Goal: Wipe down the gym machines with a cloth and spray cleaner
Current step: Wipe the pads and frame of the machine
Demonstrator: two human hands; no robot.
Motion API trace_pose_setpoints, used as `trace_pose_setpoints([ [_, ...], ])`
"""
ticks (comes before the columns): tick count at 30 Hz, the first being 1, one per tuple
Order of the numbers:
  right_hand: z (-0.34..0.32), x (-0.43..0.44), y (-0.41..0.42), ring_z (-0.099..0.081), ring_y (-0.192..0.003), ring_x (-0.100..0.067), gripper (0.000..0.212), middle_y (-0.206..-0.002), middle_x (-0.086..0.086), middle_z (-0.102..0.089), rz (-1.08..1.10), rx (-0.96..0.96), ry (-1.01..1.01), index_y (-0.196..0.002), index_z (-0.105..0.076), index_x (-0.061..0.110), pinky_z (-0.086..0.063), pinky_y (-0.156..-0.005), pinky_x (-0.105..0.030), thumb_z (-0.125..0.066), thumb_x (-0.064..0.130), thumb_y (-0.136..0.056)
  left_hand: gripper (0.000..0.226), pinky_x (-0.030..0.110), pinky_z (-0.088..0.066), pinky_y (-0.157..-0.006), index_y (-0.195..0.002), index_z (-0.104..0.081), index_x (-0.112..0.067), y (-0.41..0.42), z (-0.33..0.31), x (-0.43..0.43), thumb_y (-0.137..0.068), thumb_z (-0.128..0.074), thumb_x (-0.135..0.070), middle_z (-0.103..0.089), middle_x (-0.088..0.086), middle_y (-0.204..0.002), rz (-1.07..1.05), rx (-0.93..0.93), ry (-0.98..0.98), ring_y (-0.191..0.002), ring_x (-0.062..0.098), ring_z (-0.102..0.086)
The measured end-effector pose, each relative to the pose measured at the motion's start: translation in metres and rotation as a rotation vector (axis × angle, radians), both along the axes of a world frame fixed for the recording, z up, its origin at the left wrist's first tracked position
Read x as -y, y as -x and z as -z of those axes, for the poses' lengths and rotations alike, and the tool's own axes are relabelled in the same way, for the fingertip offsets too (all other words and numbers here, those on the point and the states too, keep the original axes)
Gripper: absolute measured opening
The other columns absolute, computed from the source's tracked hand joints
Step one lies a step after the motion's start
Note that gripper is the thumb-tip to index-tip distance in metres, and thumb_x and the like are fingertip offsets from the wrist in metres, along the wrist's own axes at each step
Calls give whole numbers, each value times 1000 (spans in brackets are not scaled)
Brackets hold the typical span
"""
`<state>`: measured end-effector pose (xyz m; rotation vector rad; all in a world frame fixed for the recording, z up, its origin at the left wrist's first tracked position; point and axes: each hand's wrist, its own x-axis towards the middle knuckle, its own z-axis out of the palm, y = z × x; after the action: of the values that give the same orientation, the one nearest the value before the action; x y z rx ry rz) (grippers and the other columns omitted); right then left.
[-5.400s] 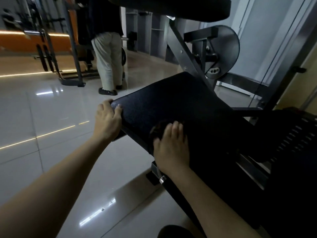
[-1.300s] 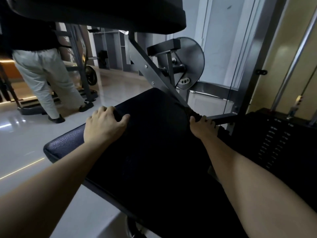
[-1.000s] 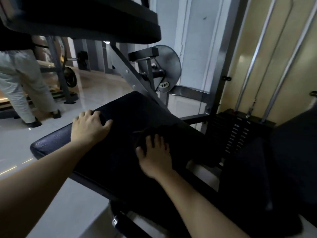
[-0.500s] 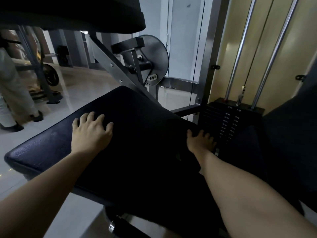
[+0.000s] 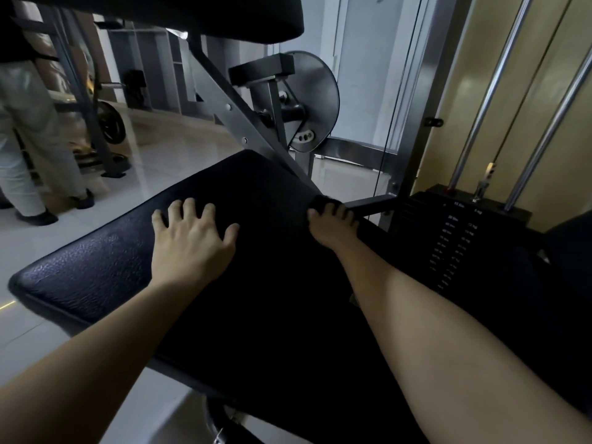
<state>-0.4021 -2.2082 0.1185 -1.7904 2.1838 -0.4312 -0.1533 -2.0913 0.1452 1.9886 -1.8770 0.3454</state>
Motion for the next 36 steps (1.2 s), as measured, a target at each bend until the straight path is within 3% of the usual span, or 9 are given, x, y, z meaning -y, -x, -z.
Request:
trace_pose_setpoints([
  [3, -9, -8, -35, -3, -154, -32, 64, -168, -9, -5, -340, 8, 89, -160, -13, 21, -5, -123, -50, -20, 52, -105, 68, 58, -17, -120, -144, -48, -24, -1, -1, -1, -96, -28, -68, -40, 12, -155, 3, -14, -12, -146, 33, -28],
  [6, 3, -13, 6, -6, -155, -22, 62, -169, 6, -7, -386, -4, 108, -159, -18, 36, -8, -124, -49, -16, 59, -102, 67, 56, -18, -121, -144, -49, -25, -2, -2, -3, -96, -27, -67, -40, 10, -156, -2, -14, -5, -147, 32, -28],
  [12, 40, -23, 128, -14, -150, -38, 78, -166, -15, -15, 394, 51, -144, -161, -15, 19, -9, -121, -56, -13, 66, -98, 72, 55, -20, -121, -142, -51, -25, -2, -3, -6, -91, -21, -66, -43, 8, -153, 7, -20, -4, -146, 30, -30],
  [16, 36, -17, 122, -6, -151, -42, 79, -165, -20, -8, 577, 86, -219, -161, -10, 12, -1, -120, -62, -12, 64, -100, 65, 56, -19, -121, -142, -50, -24, 2, -2, -3, -96, -29, -65, -42, 11, -154, -11, -7, -4, -146, 32, -29],
  [20, 15, 0, 76, -2, -151, -44, 74, -166, -20, -5, 434, 80, -171, -161, -7, 15, 2, -120, -62, -12, 59, -101, 66, 58, -19, -120, -140, -51, -22, 4, 1, 1, -96, -30, -66, -42, 13, -153, -24, 14, -1, -146, 34, -30],
  [27, -14, -11, -77, -4, -153, -37, 65, -168, -13, -6, -260, 2, 114, -160, -11, 22, -3, -120, -58, -27, 51, -105, 62, 59, -19, -120, -138, -52, -23, 2, 0, 4, -97, -27, -62, -43, 13, -152, -21, 4, 5, -145, 34, -31],
  [30, -11, -37, -69, -5, -155, -26, 56, -169, -2, -8, -570, -66, 170, -160, -14, 29, -7, -121, -50, -30, 42, -108, 61, 59, -23, -118, -130, -56, -23, 2, 0, 1, -95, -21, -58, -47, 13, -147, -15, -17, 25, -141, 35, -35],
  [32, -1, -42, -26, -6, -155, -20, 55, -168, 4, -10, -561, -44, 160, -159, -19, 33, -11, -122, -47, -28, 47, -107, 61, 59, -23, -118, -130, -56, -24, 1, 1, 1, -94, -18, -57, -48, 12, -147, -3, -26, 28, -141, 35, -36],
  [36, 23, -38, 62, -11, -154, -28, 73, -168, -2, -13, -38, -8, 71, -160, -19, 28, -10, -122, -49, -19, 68, -99, 64, 58, -22, -119, -131, -56, -23, 2, 1, -2, -93, -17, -56, -47, 12, -148, -4, -34, 38, -142, 34, -35],
])
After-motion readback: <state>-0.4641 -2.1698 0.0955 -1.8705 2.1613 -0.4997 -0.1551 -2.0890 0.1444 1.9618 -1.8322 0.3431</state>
